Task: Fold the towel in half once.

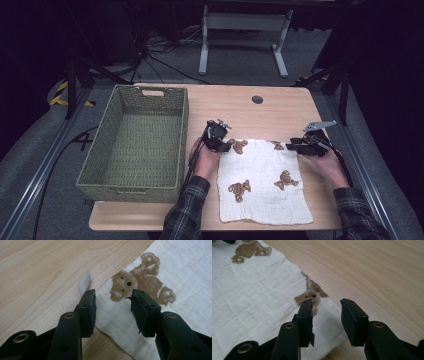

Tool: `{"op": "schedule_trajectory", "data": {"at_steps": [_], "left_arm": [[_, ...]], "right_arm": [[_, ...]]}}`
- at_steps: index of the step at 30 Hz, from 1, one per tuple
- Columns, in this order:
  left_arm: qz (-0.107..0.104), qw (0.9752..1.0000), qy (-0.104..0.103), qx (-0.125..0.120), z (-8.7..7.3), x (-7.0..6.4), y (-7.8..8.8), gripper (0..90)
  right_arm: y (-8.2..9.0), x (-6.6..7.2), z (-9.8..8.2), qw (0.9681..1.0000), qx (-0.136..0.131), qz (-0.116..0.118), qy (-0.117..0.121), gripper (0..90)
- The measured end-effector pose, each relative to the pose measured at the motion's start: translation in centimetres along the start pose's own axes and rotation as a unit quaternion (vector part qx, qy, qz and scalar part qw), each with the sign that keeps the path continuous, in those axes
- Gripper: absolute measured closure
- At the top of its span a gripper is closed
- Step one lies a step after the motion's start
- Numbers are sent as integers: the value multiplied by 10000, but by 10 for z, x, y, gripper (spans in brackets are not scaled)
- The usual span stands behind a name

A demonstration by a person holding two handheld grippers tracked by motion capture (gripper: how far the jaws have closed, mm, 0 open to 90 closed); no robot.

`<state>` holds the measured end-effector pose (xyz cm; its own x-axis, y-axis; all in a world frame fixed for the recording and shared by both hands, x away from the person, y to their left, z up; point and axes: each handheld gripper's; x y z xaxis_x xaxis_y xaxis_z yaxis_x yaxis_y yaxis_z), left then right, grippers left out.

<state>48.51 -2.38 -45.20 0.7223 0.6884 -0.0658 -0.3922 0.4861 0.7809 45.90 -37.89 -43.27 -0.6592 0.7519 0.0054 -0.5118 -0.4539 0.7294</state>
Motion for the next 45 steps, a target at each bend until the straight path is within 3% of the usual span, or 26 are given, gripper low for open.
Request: {"op": "schedule_trajectory", "data": {"at_steps": [8, 14, 18, 23, 25, 26, 30, 31, 35, 38, 42, 43, 45], "left_arm": [[283, 9995, -120, -11, -1, -5, -2, 606], [273, 9996, -122, -9, -2, -3, -1, 752], [296, 9994, -148, 57, -2, -4, 0, 847], [251, 9997, 14, 23, -3, -4, 0, 884], [95, 9996, 259, 20, -3, -3, 2, 887], [95, 9996, 259, 20, -3, -3, 2, 887], [-50, 9989, 397, -246, -1, -3, 8, 887], [-114, 9979, 483, -414, 2, -4, 15, 887], [-101, 9963, 506, -688, 7, -9, 28, 887], [-65, 9957, 435, -816, 10, -13, 43, 887], [-64, 9952, 391, -893, 7, -19, 54, 887], [-35, 9961, 256, -848, 3, -22, 59, 887], [-28, 9964, 209, -817, -2, -28, 65, 887]], "right_arm": [[-11, -8, -7, 9996, 251, -101, -77, 632], [-11, -7, -8, 9991, 301, -291, 15, 751], [-11, -5, -8, 9991, 304, -287, 9, 838], [-11, -5, -8, 9992, 309, -267, -42, 883], [-10, -7, -8, 9994, 288, -177, -94, 889], [-10, -7, -8, 9994, 288, -177, -94, 889], [-3, -7, -4, 9998, 102, -162, -114, 890], [4, -6, -1, 9998, -69, -195, -65, 891], [14, -4, 3, 9991, -329, -260, 8, 891], [34, -1, 12, 9976, -642, -262, 33, 891], [45, 9, 11, 9971, -726, -194, 113, 892], [48, 12, 9, 9971, -719, -171, 154, 891], [51, 16, 5, 9972, -711, -161, 177, 891]]}}
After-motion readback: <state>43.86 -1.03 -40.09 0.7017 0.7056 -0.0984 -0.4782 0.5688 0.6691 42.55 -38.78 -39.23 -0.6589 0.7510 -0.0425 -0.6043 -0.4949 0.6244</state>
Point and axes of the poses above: each handheld gripper's, and its own axes: y roughly backward along the jaws, z roughly out of its top, x roughly to its left
